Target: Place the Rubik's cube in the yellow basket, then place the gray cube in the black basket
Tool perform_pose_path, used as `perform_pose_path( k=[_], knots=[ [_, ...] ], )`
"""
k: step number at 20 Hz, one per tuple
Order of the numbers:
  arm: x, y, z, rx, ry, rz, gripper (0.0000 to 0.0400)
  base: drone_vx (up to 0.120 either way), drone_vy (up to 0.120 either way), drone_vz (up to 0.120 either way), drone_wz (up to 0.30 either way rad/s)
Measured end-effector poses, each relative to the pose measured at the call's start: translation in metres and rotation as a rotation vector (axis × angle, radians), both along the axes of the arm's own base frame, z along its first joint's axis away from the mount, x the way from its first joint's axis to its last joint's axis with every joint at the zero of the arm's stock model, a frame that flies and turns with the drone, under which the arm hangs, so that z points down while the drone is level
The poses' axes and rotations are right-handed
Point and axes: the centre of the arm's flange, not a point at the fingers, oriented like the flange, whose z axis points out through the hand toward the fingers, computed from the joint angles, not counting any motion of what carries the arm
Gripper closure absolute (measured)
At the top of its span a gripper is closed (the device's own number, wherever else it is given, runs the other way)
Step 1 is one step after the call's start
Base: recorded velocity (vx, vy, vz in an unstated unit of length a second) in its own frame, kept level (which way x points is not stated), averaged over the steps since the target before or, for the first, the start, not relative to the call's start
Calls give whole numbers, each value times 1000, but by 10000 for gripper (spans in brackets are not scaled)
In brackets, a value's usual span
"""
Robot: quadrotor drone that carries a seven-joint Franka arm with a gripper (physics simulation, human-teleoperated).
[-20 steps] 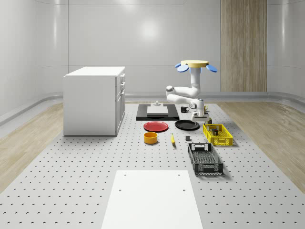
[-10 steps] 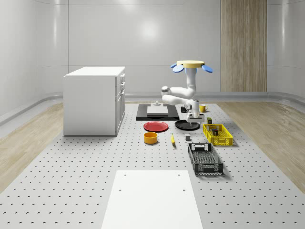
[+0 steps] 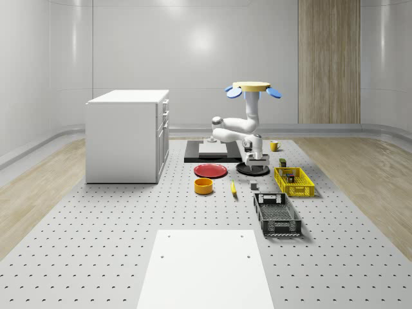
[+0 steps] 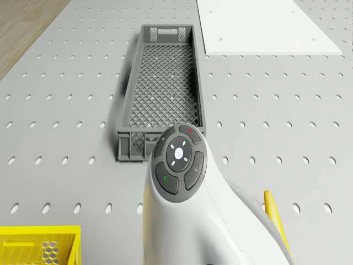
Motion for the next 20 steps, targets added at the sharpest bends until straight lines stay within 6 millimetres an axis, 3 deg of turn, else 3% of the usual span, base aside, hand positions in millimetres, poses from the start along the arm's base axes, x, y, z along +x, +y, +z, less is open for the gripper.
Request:
perform_pose_path(
  k=[3,14,20],
  knots=[
    [0,0,0,0,0,0,0,0,-107,-40,0],
    [0,0,0,0,0,0,0,0,-15,-116,0],
    [0,0,13,0,0,0,0,0,0,0,0]
  ],
)
